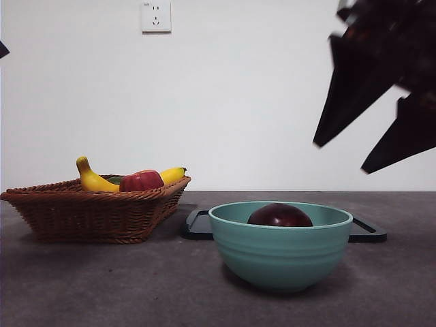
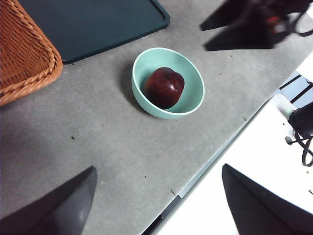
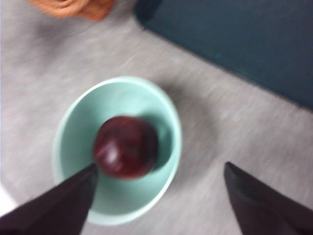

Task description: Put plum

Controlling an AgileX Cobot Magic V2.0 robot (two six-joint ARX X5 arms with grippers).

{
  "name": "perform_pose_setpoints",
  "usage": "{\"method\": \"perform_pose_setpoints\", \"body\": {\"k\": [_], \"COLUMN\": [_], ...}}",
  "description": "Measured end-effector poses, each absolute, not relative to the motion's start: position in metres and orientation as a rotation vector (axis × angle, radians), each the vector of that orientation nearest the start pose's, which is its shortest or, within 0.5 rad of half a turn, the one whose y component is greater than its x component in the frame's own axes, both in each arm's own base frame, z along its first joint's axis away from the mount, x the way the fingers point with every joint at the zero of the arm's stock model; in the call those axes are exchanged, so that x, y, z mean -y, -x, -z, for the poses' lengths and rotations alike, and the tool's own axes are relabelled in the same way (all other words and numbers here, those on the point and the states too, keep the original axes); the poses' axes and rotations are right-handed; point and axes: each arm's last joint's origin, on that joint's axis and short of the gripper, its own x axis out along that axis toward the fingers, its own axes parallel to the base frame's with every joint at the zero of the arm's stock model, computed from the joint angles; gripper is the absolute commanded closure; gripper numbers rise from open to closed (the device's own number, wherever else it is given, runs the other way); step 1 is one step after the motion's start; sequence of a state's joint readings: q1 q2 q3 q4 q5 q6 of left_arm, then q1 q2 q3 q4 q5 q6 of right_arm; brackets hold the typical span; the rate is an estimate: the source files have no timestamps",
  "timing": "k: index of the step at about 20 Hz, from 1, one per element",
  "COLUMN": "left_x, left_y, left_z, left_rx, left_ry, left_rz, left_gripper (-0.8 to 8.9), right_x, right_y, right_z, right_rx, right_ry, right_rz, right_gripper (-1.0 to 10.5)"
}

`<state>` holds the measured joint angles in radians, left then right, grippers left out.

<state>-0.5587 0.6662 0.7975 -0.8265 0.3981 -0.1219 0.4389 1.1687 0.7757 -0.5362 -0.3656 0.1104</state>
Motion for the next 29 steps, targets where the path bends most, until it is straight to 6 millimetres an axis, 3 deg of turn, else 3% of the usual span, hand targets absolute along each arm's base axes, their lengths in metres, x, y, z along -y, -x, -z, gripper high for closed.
{"method": "perform_pose_setpoints", "body": {"k": [6,12,14,16,20,22,29], "left_x": [0.073,0.073,0.073,0.073,0.073,0.073,0.073], "left_y": [-0.096,-0.096,-0.096,-0.096,-0.096,-0.096,-0.096], "left_z": [-0.298,-0.298,-0.298,-0.298,-0.298,-0.298,-0.298], "left_rx": [-0.774,-0.774,-0.773,-0.774,-0.774,-0.774,-0.774], "left_ry": [0.050,0.050,0.050,0.050,0.050,0.050,0.050], "left_rz": [0.871,0.871,0.871,0.871,0.871,0.871,0.871], "left_gripper": [4.08,4.08,4.08,4.08,4.08,4.08,4.08], "right_x": [-0.122,-0.132,-0.133,-0.135,-0.136,-0.137,-0.141], "right_y": [-0.219,-0.227,-0.227,-0.227,-0.226,-0.228,-0.275], "right_z": [-0.201,-0.181,-0.178,-0.178,-0.178,-0.185,-0.260], "right_rx": [-1.049,-1.093,-1.106,-1.097,-1.106,-1.115,-0.896], "right_ry": [-0.013,0.027,0.032,0.034,0.013,0.001,-0.026], "right_rz": [-0.657,-0.626,-0.628,-0.636,-0.653,-0.643,-0.555], "right_gripper": [6.6,8.0,8.3,9.3,9.4,9.4,9.4]}}
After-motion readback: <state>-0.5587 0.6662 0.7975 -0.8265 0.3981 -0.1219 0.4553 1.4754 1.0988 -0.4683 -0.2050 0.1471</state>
